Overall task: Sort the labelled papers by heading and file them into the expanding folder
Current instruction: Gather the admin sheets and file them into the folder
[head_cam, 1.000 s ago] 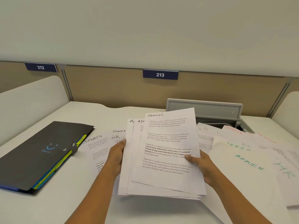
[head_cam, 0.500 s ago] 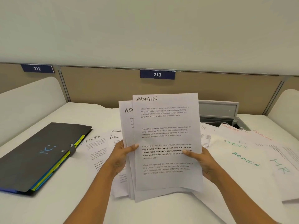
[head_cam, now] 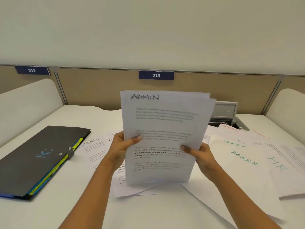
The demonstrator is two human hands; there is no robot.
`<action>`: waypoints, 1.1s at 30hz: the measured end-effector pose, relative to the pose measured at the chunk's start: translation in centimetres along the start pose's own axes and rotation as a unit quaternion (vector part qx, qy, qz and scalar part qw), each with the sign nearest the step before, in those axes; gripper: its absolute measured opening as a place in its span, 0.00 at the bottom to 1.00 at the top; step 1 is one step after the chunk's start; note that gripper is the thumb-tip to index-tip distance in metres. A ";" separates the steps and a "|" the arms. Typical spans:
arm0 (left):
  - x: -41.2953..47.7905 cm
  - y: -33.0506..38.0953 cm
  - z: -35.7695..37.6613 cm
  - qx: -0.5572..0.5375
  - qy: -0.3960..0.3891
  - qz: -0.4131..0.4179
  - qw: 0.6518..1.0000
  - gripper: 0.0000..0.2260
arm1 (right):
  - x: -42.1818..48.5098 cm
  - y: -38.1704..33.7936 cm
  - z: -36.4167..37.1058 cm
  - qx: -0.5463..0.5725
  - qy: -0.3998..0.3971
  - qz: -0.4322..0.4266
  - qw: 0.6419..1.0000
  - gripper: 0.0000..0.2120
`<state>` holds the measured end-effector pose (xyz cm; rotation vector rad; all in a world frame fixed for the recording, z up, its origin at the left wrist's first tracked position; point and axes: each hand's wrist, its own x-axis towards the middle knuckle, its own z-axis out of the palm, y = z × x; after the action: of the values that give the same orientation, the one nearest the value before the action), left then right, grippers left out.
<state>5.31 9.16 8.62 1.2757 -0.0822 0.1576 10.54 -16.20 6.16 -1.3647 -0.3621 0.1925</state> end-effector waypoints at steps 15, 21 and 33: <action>-1.2 -1.4 0.7 0.053 0.054 0.013 0.997 0.13 | -0.2 0.4 0.9 -0.046 0.036 0.002 0.998 0.20; -2.0 -3.0 0.9 0.056 0.072 -0.032 0.995 0.14 | -0.8 1.4 1.2 -0.040 0.044 0.020 0.998 0.21; -2.4 -4.5 1.2 0.058 0.105 -0.058 0.991 0.14 | -1.3 2.6 1.1 -0.038 0.057 0.040 0.997 0.22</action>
<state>3.75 6.60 4.32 1.3689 0.1851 0.1980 9.14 -15.15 3.65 -1.4589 -0.2203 0.1681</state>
